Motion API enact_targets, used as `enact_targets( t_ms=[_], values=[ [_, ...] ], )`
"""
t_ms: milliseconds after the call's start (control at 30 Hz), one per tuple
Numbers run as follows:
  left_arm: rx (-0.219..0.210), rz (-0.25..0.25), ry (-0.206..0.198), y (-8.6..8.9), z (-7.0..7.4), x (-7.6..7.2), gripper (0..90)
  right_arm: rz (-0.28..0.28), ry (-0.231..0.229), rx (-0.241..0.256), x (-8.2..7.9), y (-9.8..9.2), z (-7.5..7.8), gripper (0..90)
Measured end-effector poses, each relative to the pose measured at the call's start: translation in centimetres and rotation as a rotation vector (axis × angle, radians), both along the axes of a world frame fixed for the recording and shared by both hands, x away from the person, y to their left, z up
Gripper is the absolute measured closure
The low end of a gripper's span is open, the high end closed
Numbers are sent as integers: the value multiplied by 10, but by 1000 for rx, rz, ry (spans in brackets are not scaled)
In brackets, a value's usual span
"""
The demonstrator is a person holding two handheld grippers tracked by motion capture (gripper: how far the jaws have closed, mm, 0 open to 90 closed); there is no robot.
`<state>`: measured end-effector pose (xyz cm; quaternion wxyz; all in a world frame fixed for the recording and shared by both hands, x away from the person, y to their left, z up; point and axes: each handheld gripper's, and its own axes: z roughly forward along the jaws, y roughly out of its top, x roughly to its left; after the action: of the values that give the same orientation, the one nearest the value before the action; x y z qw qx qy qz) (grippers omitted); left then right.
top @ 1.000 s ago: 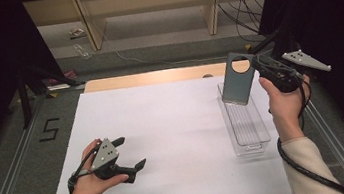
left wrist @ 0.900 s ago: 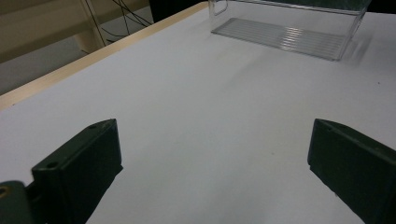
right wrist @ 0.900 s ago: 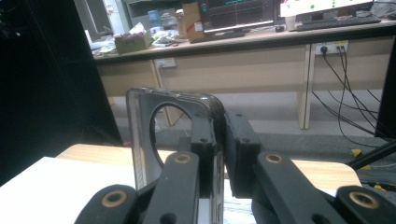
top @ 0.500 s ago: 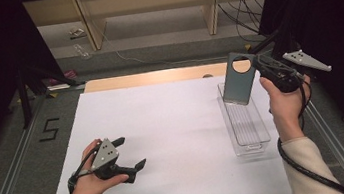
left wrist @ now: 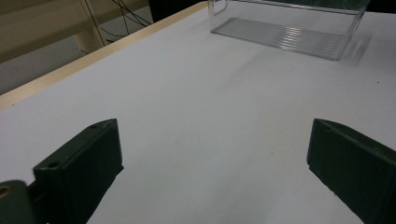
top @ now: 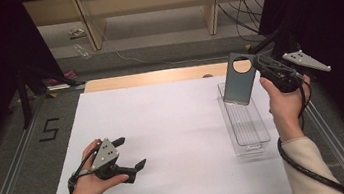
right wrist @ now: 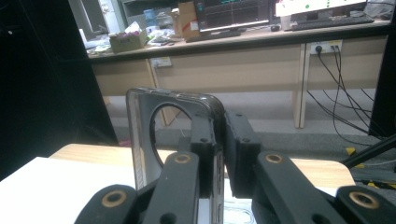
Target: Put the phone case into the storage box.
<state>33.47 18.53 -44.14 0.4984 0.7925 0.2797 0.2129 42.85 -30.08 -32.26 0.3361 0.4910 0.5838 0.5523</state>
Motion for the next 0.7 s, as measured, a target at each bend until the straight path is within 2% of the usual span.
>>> enact_targets(
  t_ms=[700],
  values=[
    [0,-1,-1,0,0,0,29,-9,-1,-16,2,-1,-2,831]
  ],
)
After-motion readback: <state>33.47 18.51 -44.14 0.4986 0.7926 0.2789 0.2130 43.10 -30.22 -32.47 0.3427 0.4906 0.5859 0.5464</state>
